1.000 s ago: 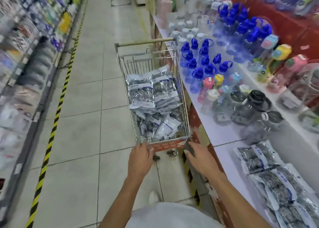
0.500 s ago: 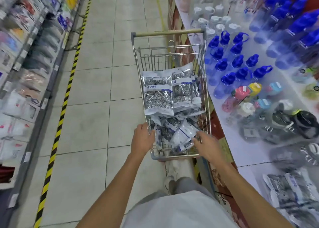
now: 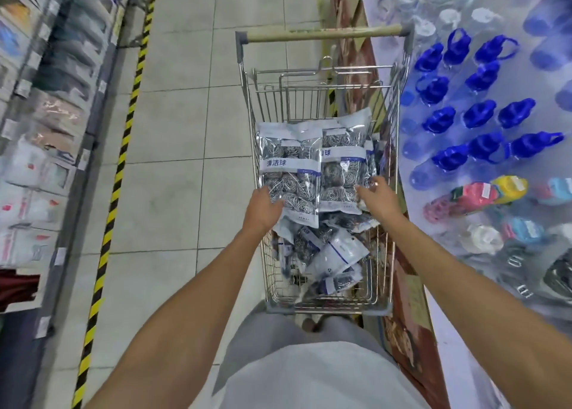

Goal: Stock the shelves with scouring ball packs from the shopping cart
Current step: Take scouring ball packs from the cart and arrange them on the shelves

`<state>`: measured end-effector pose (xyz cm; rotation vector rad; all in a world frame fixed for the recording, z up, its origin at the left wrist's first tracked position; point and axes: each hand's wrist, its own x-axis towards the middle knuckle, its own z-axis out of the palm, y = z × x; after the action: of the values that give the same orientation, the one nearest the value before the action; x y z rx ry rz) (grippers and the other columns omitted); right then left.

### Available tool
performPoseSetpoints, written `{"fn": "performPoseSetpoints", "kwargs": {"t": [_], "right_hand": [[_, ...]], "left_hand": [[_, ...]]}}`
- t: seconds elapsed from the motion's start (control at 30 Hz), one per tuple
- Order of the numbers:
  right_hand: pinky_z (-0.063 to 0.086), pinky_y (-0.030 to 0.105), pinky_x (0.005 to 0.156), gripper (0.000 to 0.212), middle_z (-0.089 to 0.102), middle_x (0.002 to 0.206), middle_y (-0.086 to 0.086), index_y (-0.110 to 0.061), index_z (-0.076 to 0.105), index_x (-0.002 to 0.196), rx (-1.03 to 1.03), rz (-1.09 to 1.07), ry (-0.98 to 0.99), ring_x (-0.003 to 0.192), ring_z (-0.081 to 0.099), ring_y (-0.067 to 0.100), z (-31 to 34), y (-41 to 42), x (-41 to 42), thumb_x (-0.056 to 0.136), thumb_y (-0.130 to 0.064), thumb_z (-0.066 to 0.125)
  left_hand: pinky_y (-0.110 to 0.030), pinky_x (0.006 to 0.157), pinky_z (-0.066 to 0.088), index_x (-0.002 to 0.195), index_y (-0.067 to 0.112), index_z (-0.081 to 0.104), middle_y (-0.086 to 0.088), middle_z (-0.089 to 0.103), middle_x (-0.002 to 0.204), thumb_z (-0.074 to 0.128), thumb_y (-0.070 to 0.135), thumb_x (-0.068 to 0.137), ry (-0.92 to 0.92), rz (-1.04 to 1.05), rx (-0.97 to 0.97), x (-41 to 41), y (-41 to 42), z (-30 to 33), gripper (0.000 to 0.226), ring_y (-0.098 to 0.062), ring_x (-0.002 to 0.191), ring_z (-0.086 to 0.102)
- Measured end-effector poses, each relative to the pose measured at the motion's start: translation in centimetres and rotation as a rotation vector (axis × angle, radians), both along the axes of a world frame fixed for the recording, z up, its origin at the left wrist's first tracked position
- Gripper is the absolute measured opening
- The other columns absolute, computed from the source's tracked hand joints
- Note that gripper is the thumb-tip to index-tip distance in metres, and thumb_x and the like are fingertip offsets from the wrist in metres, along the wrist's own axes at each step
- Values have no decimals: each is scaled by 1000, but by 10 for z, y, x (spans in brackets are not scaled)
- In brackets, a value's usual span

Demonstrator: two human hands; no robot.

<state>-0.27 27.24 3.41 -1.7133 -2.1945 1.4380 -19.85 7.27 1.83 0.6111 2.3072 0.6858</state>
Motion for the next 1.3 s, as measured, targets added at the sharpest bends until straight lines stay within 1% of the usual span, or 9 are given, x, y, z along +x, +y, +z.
{"fn": "performPoseSetpoints", "kwargs": {"t": [0.1, 0.2, 0.37, 0.5, 0.63, 0.77, 0.93, 1.07, 1.3], "right_hand": [[51, 51, 104, 78, 50, 153, 15, -18, 28, 160, -88, -57, -14, 126, 60, 32, -18, 19, -18, 98, -46, 66], [53, 44, 97, 77, 52, 150, 15, -18, 32, 158, -130, -117, -17, 118, 62, 30, -31, 31, -34, 97, -44, 69], [46, 47, 108, 75, 48, 155, 15, -17, 35, 157, -166, -215, -39, 131, 55, 34, -48, 47, -54, 96, -41, 72], [42, 48, 110, 79, 48, 154, 13, -17, 38, 154, -206, -286, -28, 136, 52, 35, -57, 56, -63, 90, -41, 78], [36, 58, 116, 94, 42, 160, 13, -19, 32, 158, -200, -276, -70, 144, 44, 38, -64, 60, -71, 84, -47, 82], [32, 61, 119, 104, 37, 164, 11, -19, 28, 161, -212, -303, -71, 149, 38, 38, -69, 62, -74, 79, -46, 86], [33, 55, 119, 100, 43, 160, 11, -15, 31, 160, -292, -377, 35, 143, 45, 35, -69, 64, -65, 80, -30, 89], [35, 54, 116, 87, 47, 158, 7, -17, 37, 157, -242, -370, 92, 142, 46, 32, -61, 53, -56, 85, -27, 85], [36, 55, 118, 69, 55, 150, 5, -21, 42, 150, -245, -385, 175, 137, 51, 29, -51, 32, -46, 91, -22, 78]], "left_hand": [[-46, 117, 42, 147, 3, 49, -18, 53, 144, 62, 25, 103, -7, 19, -27, -20, 15, -19, 51, -33, 135, 52], [-47, 114, 46, 142, 2, 51, -19, 56, 140, 65, 21, 102, -43, 62, -39, -35, 29, -33, 46, -34, 127, 58], [-48, 106, 53, 150, 3, 40, -15, 56, 138, 66, 16, 99, -68, 103, -110, -48, 53, -47, 59, -32, 124, 60], [-48, 96, 58, 131, 6, 52, -13, 65, 123, 70, 19, 97, -93, 276, -91, -54, 68, -55, 40, -30, 110, 67], [-42, 87, 62, 122, 7, 62, -8, 71, 113, 76, 18, 93, -161, 410, -41, -61, 75, -62, 34, -25, 95, 71], [-24, 61, 57, 120, 9, 71, 1, 73, 98, 81, 15, 89, -239, 438, -9, -57, 77, -70, 33, -11, 73, 67], [-40, 89, 60, 112, 16, 63, -3, 58, 118, 85, 32, 85, -136, 346, -173, -50, 80, -74, 39, -22, 95, 67], [-29, 67, 57, 112, 22, 53, -2, 68, 109, 81, 16, 89, -260, 380, -34, -39, 76, -74, 37, -13, 81, 67], [-30, 67, 61, 110, 19, 46, -4, 64, 106, 81, 6, 86, -417, 515, 77, -36, 69, -63, 44, -16, 83, 66]]}}
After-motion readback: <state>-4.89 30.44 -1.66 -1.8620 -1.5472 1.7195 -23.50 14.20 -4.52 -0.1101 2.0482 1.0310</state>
